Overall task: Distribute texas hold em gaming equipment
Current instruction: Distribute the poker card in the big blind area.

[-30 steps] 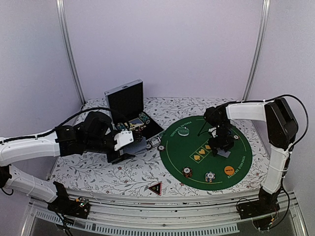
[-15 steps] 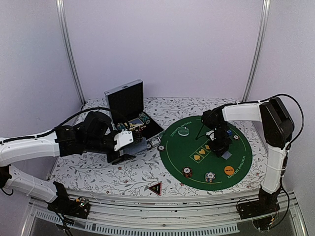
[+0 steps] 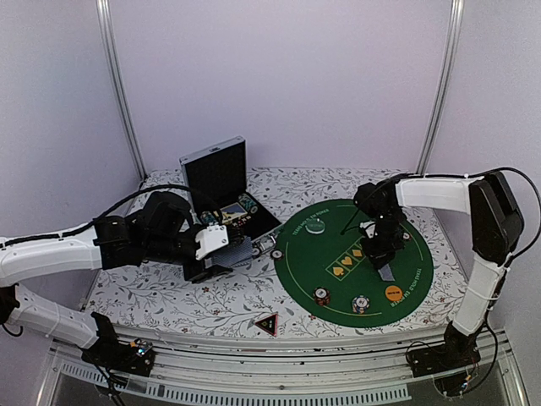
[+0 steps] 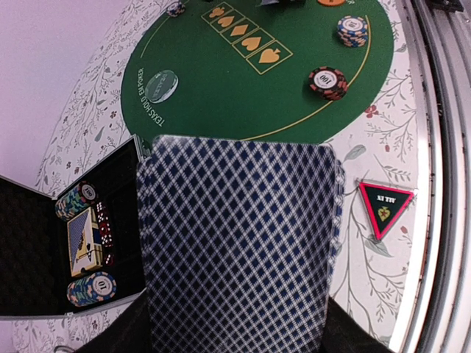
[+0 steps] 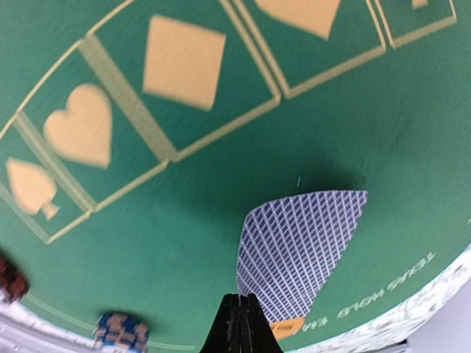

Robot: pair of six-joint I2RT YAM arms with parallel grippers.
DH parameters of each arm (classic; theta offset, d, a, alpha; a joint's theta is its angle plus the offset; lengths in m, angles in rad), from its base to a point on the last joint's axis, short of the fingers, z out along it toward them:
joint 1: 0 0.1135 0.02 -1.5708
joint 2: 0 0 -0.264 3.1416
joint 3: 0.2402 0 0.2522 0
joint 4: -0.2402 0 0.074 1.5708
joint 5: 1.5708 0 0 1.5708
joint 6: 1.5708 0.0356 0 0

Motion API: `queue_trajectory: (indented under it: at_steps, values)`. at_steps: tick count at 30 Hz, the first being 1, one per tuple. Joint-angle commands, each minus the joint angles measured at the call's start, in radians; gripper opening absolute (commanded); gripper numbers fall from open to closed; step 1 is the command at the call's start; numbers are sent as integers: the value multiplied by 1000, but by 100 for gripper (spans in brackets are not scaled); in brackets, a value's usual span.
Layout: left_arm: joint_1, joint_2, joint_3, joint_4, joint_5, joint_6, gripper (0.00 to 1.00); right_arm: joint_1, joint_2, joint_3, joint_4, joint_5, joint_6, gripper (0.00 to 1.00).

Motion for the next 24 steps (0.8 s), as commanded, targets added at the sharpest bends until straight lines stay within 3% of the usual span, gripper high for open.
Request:
queue_trajectory:
  at_steps: [1, 6, 11, 15, 19, 24]
  values:
    - [11, -31, -4, 11, 17, 4, 65, 10, -112, -67, -18, -136, 71, 2]
    - [10, -39, -2, 10, 27, 1, 65, 21, -143, -88, -48, -103, 99, 2]
    - [11, -41, -3, 9, 27, 3, 65, 20, -118, -23, -121, 87, 148, 2]
    - [11, -44, 0, 4, 27, 3, 65, -8, -105, -72, -182, 156, 197, 3]
    - [10, -45, -2, 4, 29, 6, 65, -116, -158, -181, -158, 102, 243, 3]
    - [10, -39, 1, 0, 42, 4, 65, -129, -171, -262, -128, 33, 241, 3]
